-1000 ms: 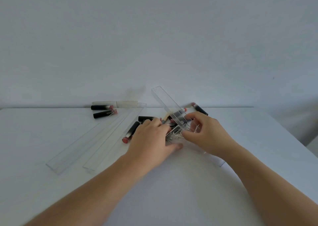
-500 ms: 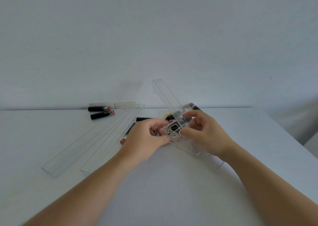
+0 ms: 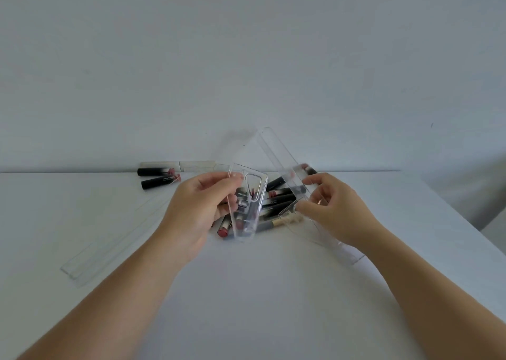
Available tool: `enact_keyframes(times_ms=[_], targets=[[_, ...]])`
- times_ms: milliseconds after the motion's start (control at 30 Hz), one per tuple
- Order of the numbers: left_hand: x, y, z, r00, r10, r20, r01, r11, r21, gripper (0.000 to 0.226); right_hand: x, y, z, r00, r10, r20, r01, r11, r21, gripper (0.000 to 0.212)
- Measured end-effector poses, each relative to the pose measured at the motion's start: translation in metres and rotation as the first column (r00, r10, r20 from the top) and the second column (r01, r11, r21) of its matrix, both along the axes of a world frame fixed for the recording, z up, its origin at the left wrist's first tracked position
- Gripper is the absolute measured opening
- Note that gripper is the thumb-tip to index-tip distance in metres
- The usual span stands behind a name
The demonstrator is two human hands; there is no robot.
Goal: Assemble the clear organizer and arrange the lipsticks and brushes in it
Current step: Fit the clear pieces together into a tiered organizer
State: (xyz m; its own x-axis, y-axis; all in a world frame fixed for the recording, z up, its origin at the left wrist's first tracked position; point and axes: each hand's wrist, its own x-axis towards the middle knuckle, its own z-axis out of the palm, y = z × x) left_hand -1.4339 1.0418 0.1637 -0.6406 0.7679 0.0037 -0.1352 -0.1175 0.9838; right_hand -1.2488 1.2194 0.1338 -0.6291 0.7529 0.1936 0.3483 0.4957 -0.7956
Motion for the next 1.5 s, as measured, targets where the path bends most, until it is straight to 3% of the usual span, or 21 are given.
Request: enact_keyframes(times_ms=[333, 533, 767, 1067, 1367, 1500], targets=[[0.003, -0.002, 0.003, 0.974, -0.045, 0.223, 0.036, 0.999, 0.041, 0.018, 0.0, -0.002, -0.002, 0.988, -0.034, 0.153, 0.0, 0.976, 0.216, 0.053], [0.002, -0.002, 0.0, 0.982, -0.038, 0.186, 0.035, 0.999, 0.017, 0.022, 0.002, 0.001, -0.003, 0.989, -0.013, 0.145, -0.035, 0.944, 0.328, 0.047], [-0.005, -0.002, 0.003, 0.977, -0.054, 0.205, 0.057, 0.998, -0.006, 0.045, 0.006, -0.003, 0.005, 0.995, 0.102, 0.005, -0.1, 0.962, 0.255, 0.04], [-0.018, -0.007, 0.012, 0.958, 0.0, 0.286, -0.004, 1.0, 0.01, 0.042, 0.011, -0.007, 0.012, 0.966, 0.249, 0.072, -0.259, 0.93, 0.262, 0.051], [-0.02, -0.005, 0.012, 0.994, 0.072, 0.078, -0.062, 0.991, -0.12, 0.036, 0.011, -0.008, 0.011, 0.972, 0.22, 0.088, -0.236, 0.917, 0.323, 0.05], [-0.022, -0.002, 0.006, 0.927, 0.183, -0.327, -0.246, 0.955, -0.164, 0.06, 0.013, -0.007, 0.012, 0.975, 0.213, 0.061, -0.221, 0.911, 0.349, 0.052]])
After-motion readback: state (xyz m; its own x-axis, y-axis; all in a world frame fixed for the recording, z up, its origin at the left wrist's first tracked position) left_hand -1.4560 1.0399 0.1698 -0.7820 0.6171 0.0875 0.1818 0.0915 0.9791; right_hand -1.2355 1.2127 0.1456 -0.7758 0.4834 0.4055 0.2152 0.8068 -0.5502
